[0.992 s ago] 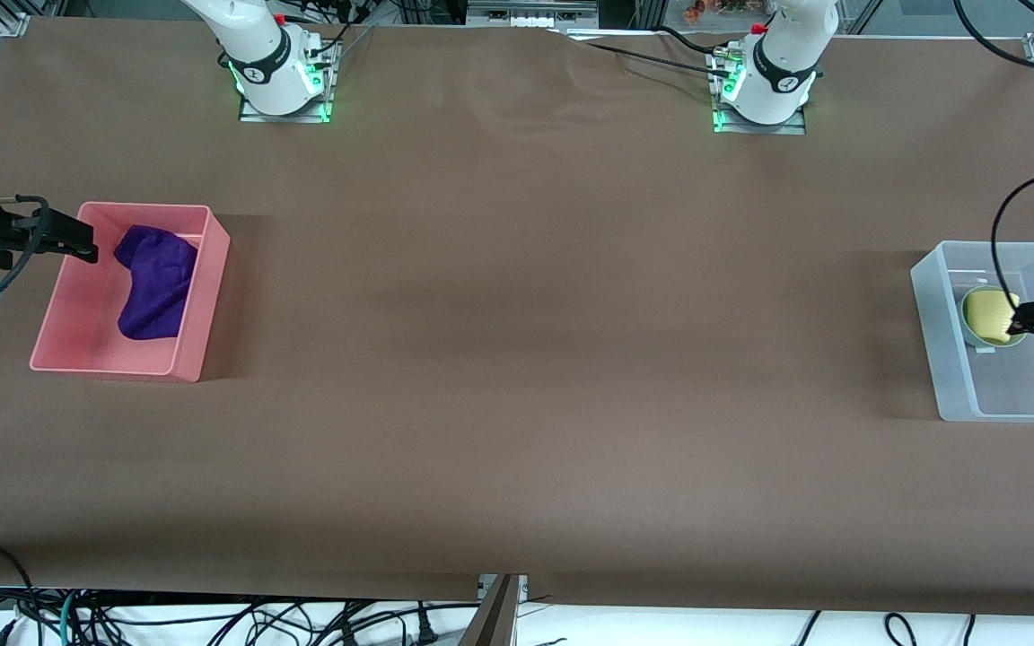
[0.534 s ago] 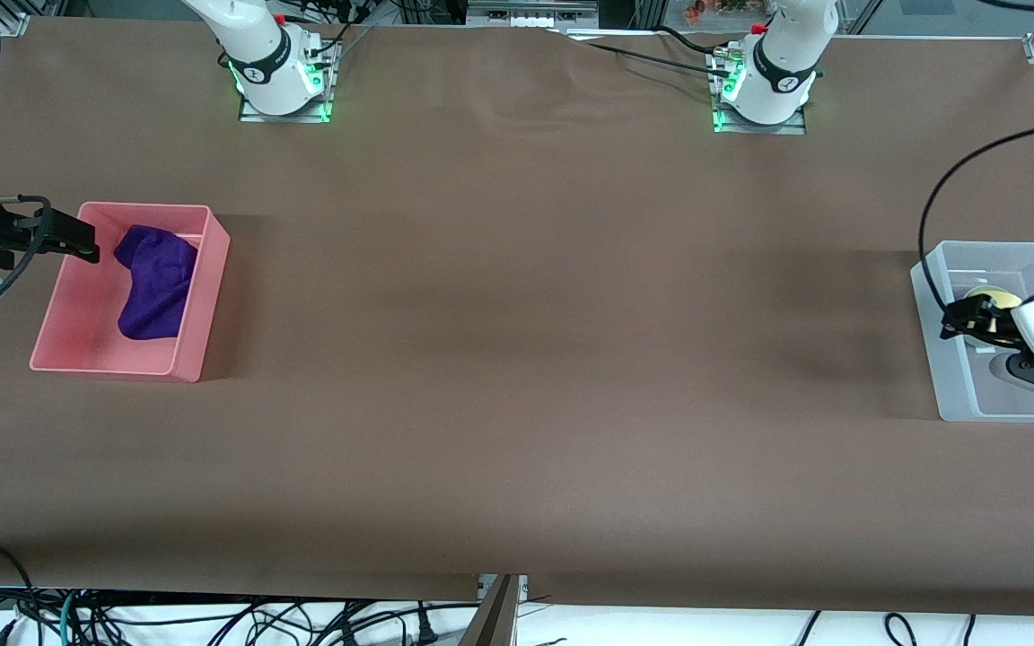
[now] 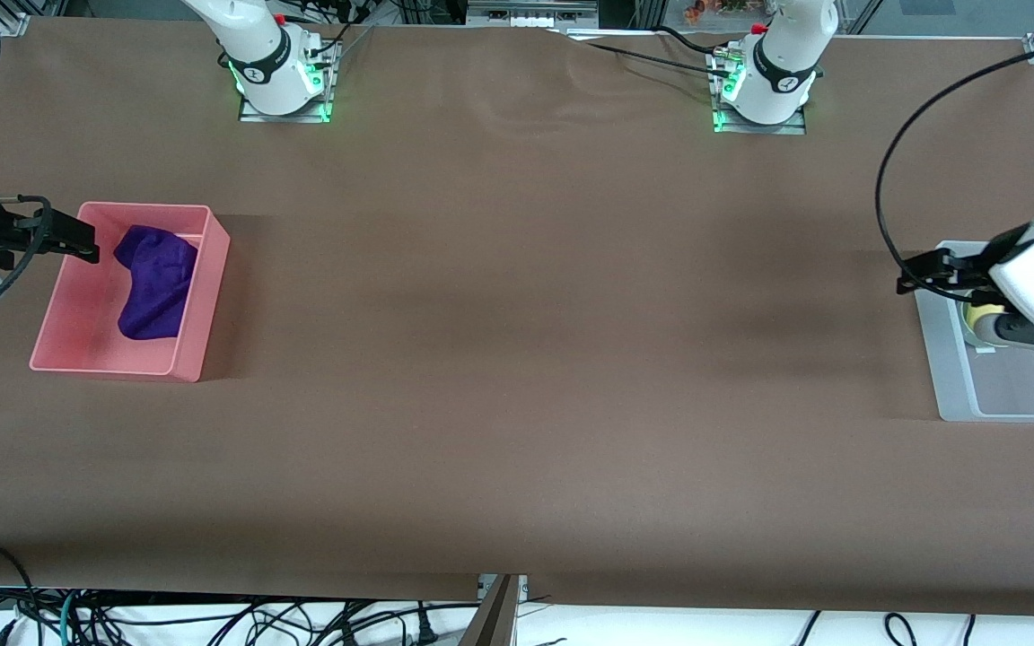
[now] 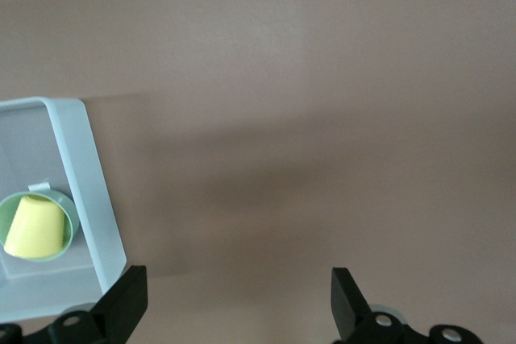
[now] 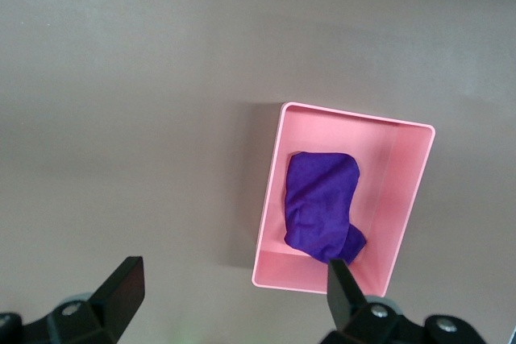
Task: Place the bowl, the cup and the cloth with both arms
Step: 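Open the left gripper and raise it away from the clear bin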
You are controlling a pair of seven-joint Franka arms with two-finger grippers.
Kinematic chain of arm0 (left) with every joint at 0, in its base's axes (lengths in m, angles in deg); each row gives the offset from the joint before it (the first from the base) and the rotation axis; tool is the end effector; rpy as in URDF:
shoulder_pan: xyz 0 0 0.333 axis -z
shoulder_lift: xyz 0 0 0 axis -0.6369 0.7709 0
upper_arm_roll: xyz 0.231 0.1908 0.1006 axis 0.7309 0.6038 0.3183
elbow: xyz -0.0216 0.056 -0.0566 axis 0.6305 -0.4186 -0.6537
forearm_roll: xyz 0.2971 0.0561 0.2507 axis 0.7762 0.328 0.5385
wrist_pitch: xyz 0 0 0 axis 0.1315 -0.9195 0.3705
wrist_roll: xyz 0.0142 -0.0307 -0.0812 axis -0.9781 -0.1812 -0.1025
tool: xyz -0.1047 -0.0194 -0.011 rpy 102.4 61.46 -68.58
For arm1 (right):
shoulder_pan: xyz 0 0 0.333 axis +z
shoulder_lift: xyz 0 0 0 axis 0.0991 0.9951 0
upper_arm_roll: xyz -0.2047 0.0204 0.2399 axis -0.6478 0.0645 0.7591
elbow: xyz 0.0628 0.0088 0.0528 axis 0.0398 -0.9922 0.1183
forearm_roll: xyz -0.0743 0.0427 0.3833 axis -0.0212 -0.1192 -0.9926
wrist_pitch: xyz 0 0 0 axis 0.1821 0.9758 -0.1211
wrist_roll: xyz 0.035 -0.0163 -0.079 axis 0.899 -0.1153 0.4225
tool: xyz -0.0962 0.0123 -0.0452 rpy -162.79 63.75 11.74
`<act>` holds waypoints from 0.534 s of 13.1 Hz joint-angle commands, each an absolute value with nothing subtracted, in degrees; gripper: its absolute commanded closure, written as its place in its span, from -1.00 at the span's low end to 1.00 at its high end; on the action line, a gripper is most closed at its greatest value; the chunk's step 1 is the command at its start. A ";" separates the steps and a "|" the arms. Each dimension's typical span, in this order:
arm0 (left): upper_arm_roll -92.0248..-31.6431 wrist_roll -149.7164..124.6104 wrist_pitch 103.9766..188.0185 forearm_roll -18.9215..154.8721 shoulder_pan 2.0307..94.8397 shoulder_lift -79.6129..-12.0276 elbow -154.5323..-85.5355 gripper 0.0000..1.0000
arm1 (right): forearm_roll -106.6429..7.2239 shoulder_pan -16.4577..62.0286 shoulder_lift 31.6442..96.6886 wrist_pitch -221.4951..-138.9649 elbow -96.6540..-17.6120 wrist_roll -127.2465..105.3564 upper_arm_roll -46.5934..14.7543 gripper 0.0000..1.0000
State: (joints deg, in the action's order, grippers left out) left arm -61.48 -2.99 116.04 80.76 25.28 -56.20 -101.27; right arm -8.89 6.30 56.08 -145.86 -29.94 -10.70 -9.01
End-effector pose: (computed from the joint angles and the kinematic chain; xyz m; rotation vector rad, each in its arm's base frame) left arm 0.6211 -0.0080 0.5451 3.1139 -0.1783 -0.2277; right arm 0.6191 0.0119 0.6024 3.0739 0.1857 -0.1650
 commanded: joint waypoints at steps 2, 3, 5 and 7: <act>-45.72 -3.73 128.56 76.71 38.93 -68.96 -118.46 -1.00 | -8.73 6.21 55.91 -146.17 -29.83 -10.53 -8.98 -1.00; -45.71 -3.82 129.46 76.70 39.12 -70.37 -120.32 -1.00 | -8.73 6.21 55.91 -146.17 -29.83 -10.53 -8.98 -1.00; -45.71 -4.86 129.64 75.92 39.03 -72.31 -123.49 -1.00 | -8.73 6.21 55.91 -146.08 -29.83 -10.53 -8.98 -1.00; -45.70 -5.40 129.64 74.51 39.03 -72.76 -124.21 -1.00 | -8.73 6.21 55.91 -146.17 -29.83 -10.53 -8.98 -1.00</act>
